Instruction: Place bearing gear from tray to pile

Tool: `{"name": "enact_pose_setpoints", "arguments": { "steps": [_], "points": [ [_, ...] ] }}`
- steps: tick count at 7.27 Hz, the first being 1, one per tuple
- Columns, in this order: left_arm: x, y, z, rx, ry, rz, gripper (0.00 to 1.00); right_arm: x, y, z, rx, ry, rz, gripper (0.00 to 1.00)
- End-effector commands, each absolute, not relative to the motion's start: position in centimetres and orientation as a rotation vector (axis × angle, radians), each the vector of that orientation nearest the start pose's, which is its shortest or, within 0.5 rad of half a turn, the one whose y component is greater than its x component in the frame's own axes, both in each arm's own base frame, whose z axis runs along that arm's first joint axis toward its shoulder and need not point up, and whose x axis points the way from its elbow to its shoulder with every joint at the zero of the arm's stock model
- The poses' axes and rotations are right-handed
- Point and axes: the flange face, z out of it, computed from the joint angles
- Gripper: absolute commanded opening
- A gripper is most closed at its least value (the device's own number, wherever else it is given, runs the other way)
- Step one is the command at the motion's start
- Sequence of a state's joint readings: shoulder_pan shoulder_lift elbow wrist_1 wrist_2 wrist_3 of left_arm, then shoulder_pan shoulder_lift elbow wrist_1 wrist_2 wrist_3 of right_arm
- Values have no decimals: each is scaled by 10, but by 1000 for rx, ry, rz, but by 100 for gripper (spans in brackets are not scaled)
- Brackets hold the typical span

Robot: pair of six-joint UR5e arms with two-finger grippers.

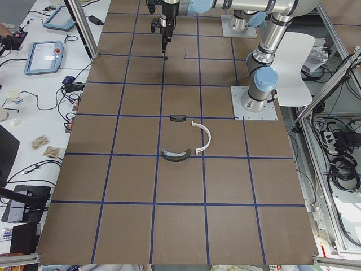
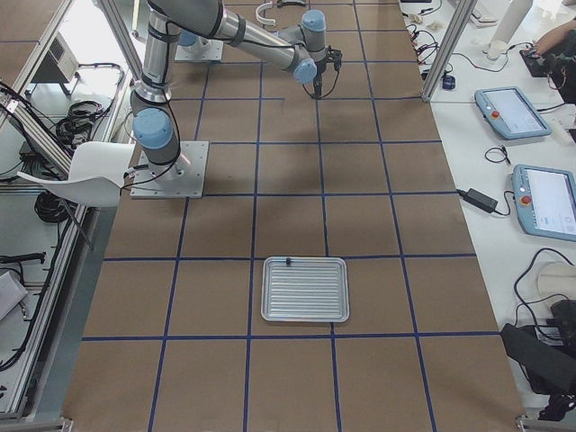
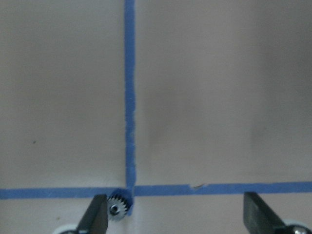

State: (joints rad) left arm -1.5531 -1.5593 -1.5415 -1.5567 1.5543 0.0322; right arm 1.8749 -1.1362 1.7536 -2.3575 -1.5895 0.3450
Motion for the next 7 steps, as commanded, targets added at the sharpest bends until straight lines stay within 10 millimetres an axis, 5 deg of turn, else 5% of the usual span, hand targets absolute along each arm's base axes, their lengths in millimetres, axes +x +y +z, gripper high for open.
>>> {"name": "enact_pose_setpoints", "arguments": {
  "steps": [1,4,7],
  "points": [
    [-138,-523,482,-37,3176,-101,100,215,-570,296,94,3152,-311,100],
    [-245,-555,392,-71,3284,-66,100,77,-586,326,-91,3203,-235,100],
    [-305,-573,291,-44,3239,-18,100,-127,-576,320,-355,3193,-172,100]
  ]
}}
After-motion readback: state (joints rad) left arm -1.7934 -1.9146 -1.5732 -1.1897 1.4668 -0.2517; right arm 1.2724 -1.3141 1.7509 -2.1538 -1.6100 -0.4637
